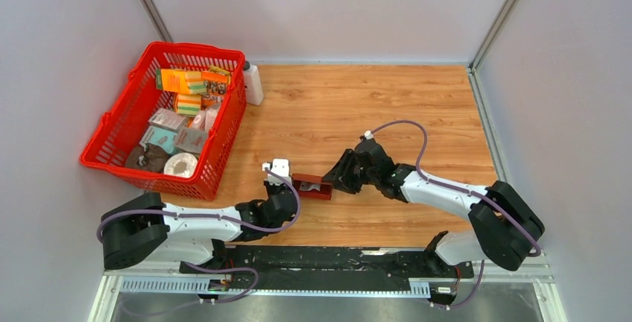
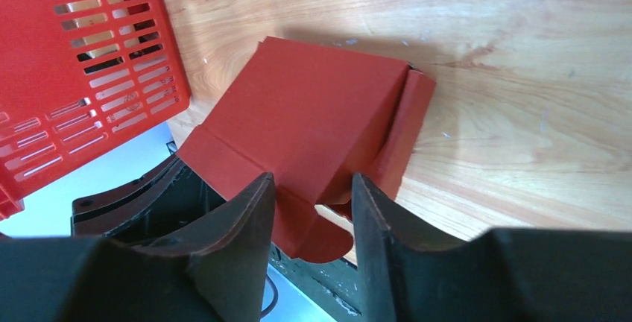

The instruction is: Fold the paper box

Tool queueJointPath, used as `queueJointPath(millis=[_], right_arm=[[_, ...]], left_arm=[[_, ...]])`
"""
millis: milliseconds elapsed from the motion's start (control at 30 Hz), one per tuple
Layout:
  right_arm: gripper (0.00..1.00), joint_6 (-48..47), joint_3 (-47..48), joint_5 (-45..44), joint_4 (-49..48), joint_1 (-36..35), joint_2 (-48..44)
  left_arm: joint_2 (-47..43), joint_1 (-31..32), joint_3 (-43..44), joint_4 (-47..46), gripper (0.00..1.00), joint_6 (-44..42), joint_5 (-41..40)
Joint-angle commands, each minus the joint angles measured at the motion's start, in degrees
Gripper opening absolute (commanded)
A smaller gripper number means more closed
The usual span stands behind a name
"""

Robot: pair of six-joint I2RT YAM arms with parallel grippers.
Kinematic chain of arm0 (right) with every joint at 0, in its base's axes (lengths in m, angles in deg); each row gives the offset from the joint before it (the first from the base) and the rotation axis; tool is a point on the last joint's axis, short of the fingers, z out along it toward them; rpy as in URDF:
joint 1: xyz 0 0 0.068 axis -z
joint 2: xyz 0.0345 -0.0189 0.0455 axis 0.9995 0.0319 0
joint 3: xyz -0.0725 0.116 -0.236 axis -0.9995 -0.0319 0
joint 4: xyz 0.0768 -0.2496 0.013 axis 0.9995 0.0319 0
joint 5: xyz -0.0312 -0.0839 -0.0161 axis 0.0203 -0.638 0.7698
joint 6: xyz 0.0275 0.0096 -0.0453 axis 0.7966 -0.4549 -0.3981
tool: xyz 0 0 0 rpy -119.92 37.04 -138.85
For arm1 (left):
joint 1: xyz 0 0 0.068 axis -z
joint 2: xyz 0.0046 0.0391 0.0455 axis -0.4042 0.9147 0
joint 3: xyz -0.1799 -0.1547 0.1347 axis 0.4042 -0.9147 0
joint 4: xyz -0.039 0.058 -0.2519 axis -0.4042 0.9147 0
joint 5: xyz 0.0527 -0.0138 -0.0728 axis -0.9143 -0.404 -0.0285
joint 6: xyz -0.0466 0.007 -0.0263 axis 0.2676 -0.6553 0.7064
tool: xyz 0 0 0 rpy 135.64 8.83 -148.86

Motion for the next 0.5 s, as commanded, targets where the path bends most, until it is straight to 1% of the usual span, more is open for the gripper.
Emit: queueJointPath(millis=[0, 33, 133, 167, 233, 267, 300, 367, 400, 433, 467], right_arm=[[0.4, 2.37, -3.42, 0.73, -6.67, -0.07, -0.13], [0.35, 2.63, -4.21, 0.72, -8.24, -0.16, -0.04], [0.34, 2.11, -5.71, 0.55, -8.96, -0.42, 0.23], [0.34, 1.41, -5.89, 0.2, -8.78, -0.51, 0.14], [0.34, 0.61, -6.77, -0.85, -9.04, -0.86, -0.3], [0.34, -0.35, -6.94, -1.21, -8.87, -1.03, -0.39], [0.34, -0.88, -7.21, -1.82, -8.7, -1.12, -0.39], [0.34, -2.54, -7.38, -2.52, -8.69, -1.12, -0.21], [0.34, -3.08, -7.47, -3.05, -8.78, -1.21, -0.04], [0.34, -3.78, -7.3, -3.14, -9.39, -1.12, 0.57], [0.34, -4.39, -7.04, -3.06, -9.4, -1.12, 0.84]], left_arm=[[2.06, 0.92, -1.64, 2.94, 0.0, 2.94, 1.43], [2.24, 1.01, -1.82, 2.76, 0.0, 3.38, 1.43], [1.89, 1.09, -2.7, 1.89, 0.0, 3.65, 2.4], [1.54, 1.09, -3.31, 1.8, 0.02, 3.74, 3.27], [0.23, 1.18, -4.02, 1.18, 0.11, 4.09, 4.33], [-0.39, 1.18, -4.8, 1.09, 0.16, 4.26, 5.64], [-2.57, 1.1, -5.07, 1.44, 0.25, 4.0, 6.61], [-5.65, 1.18, -6.73, 2.4, 0.32, 3.82, 9.41], [-9.32, 1.18, -7.44, 2.58, 0.4, 3.39, 10.39], [-11.45, 1.1, -7.97, 3.2, 0.42, 2.78, 11.44], [-13.82, 1.09, -8.15, 7.47, 0.43, 2.6, 13.02]])
